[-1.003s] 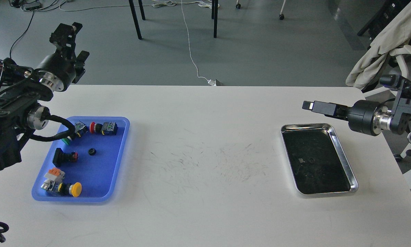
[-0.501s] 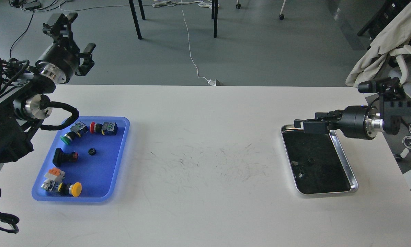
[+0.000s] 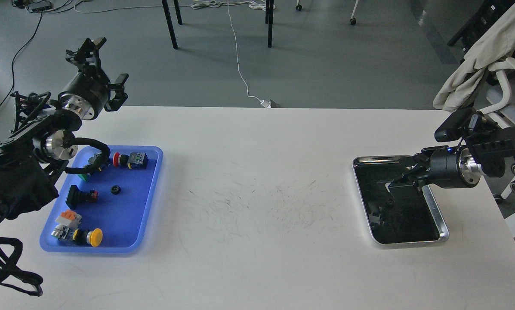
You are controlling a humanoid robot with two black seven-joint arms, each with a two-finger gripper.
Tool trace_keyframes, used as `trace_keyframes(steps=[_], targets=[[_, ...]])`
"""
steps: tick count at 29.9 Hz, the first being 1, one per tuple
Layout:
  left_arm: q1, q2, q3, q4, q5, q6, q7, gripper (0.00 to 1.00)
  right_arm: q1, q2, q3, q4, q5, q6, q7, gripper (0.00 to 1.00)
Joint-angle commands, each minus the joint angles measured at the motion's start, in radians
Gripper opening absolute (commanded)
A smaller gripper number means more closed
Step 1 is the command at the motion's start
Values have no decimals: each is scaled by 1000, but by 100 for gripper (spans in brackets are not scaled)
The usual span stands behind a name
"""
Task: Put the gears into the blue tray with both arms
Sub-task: 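Reach the right gripper down into the steel tray, then close the right gripper on the small black part in the steel tray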
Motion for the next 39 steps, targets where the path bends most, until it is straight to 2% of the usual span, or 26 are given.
trace_keyframes(steps=[1, 16, 23, 26, 34, 39], targets=[[1, -6, -12, -3, -2, -5, -1, 99, 31, 3, -36, -12, -73, -1, -1, 94], [4, -10, -12, 6, -4, 6, -4, 99, 120, 51, -237, -38, -150, -1, -1, 90], [4, -8, -13, 6, -5, -3, -10, 99, 109, 91, -249, -58, -150, -3, -1, 90], [4, -8, -13, 6, -5, -3, -10, 99, 105, 106, -249, -67, -152, -3, -1, 86], [5, -7, -13, 6, -16, -5, -12, 99, 82, 187, -263, -156, -150, -3, -1, 85], [5, -5, -13, 6, -16, -5, -13, 99, 65, 204, -262, -172, -148, -3, -1, 81]])
